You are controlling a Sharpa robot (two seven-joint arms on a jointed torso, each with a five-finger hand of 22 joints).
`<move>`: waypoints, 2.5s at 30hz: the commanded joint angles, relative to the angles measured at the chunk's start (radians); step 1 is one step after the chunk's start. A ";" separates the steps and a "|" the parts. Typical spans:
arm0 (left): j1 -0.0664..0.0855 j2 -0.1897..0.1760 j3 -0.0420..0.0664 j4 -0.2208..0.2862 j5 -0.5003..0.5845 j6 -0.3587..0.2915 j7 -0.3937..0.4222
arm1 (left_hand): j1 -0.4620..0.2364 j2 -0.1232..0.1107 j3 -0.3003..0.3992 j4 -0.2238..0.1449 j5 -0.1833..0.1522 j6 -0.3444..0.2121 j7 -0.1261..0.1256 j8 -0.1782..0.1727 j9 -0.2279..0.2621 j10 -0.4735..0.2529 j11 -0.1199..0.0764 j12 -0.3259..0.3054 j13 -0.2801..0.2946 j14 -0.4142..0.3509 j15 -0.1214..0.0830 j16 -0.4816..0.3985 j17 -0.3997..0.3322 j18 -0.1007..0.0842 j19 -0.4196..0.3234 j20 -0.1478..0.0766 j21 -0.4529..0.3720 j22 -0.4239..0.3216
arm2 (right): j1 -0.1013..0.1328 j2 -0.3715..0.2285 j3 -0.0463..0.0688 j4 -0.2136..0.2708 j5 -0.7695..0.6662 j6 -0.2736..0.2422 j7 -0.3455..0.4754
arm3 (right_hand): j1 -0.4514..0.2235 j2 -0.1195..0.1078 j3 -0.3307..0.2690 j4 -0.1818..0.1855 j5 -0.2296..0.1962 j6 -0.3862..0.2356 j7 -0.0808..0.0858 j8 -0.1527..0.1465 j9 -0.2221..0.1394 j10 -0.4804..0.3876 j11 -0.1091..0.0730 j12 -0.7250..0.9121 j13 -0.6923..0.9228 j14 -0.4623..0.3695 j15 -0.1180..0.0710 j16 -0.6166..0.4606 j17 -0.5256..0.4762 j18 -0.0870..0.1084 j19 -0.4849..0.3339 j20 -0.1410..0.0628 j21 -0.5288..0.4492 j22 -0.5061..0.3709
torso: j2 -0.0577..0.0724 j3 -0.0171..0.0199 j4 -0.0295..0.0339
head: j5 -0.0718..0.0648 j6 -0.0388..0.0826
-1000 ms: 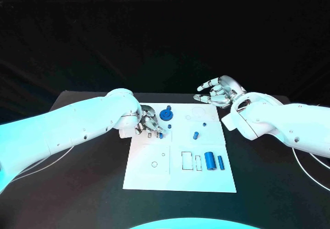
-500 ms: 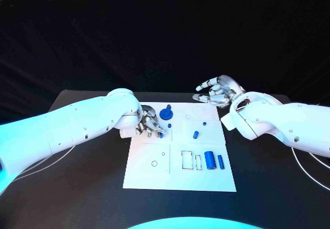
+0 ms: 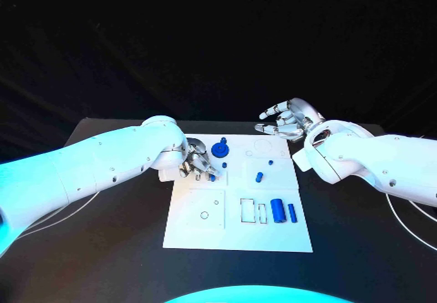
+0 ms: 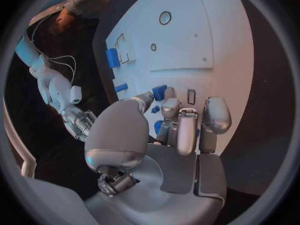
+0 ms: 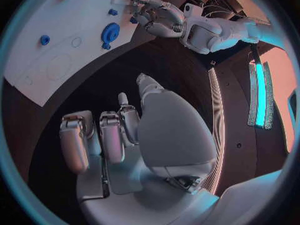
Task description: Assemble the parts on the task board
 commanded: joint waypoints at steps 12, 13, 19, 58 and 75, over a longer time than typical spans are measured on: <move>0.000 -0.002 0.000 -0.003 0.027 0.006 0.004 | 0.154 0.007 0.166 -0.111 0.001 -0.011 -0.012 -0.018 0.026 -0.006 -0.010 -0.016 -0.004 0.054 -0.012 0.006 0.153 -0.002 -0.002 -0.006 0.006 0.010 | 0.000 0.002 0.000 -0.005 -0.014 0.024 -0.002 | -0.003 0.005 0.012 -0.002 -0.001 -0.002 -0.003 0.010 -0.001 -0.007 -0.002 -0.004 0.087 0.101 -0.007 -0.002 0.244 -0.007 0.105 -0.006 0.005 0.263 | 0.000 0.0002 0.0001 | 0.001 -0.004; 0.000 -0.003 0.000 -0.003 0.030 0.005 0.005 | 0.155 0.004 0.195 -0.122 0.001 -0.011 -0.011 -0.017 0.033 -0.002 -0.009 -0.016 -0.002 0.055 -0.011 0.008 0.156 -0.002 -0.001 -0.007 0.008 0.013 | 0.000 0.002 0.000 -0.005 -0.014 0.025 -0.003 | -0.003 0.005 0.012 -0.002 -0.001 -0.002 -0.003 0.010 -0.001 -0.007 -0.002 -0.004 0.087 0.101 -0.007 -0.002 0.244 -0.007 0.105 -0.006 0.005 0.263 | 0.000 0.0002 0.0001 | 0.001 -0.005; 0.000 -0.013 0.001 -0.004 0.051 -0.014 0.006 | 0.135 -0.009 0.250 -0.136 0.001 -0.005 -0.012 -0.007 0.055 0.012 -0.011 -0.015 0.002 0.060 -0.011 0.013 0.165 -0.003 0.004 -0.007 0.011 0.020 | -0.001 0.003 0.000 -0.002 0.002 0.032 -0.008 | -0.003 0.005 0.012 -0.002 -0.001 -0.002 -0.003 0.010 -0.001 -0.008 -0.002 -0.006 0.086 0.100 -0.007 -0.003 0.242 -0.007 0.105 -0.007 0.005 0.263 | -0.001 0.0014 0.0005 | 0.003 0.000; -0.015 -0.078 -0.001 0.123 -0.071 -0.259 0.017 | 0.045 -0.079 0.428 -0.206 0.002 0.040 -0.037 0.029 0.126 0.089 -0.036 0.022 0.049 0.092 -0.035 0.045 0.227 -0.022 0.083 -0.027 0.055 0.113 | -0.004 0.001 -0.001 -0.012 0.004 0.043 -0.006 | -0.007 0.004 0.012 -0.001 -0.001 -0.002 -0.003 0.012 -0.001 -0.010 -0.002 -0.008 0.083 0.100 -0.008 -0.004 0.239 -0.007 0.105 -0.007 0.005 0.263 | 0.000 0.0002 0.0001 | 0.010 0.001; -0.023 -0.077 -0.014 0.135 -0.114 -0.212 0.012 | 0.022 -0.091 0.473 -0.224 0.007 0.049 -0.040 0.035 0.138 0.097 -0.040 0.020 0.047 0.095 -0.039 0.048 0.233 -0.024 0.094 -0.032 0.061 0.124 | -0.006 0.002 -0.002 -0.015 0.004 0.047 -0.006 | -0.007 0.004 0.012 -0.001 -0.001 -0.002 -0.003 0.012 -0.001 -0.010 -0.002 -0.008 0.083 0.100 -0.008 -0.004 0.239 -0.007 0.105 -0.007 0.005 0.263 | -0.001 -0.0003 0.0001 | 0.014 0.001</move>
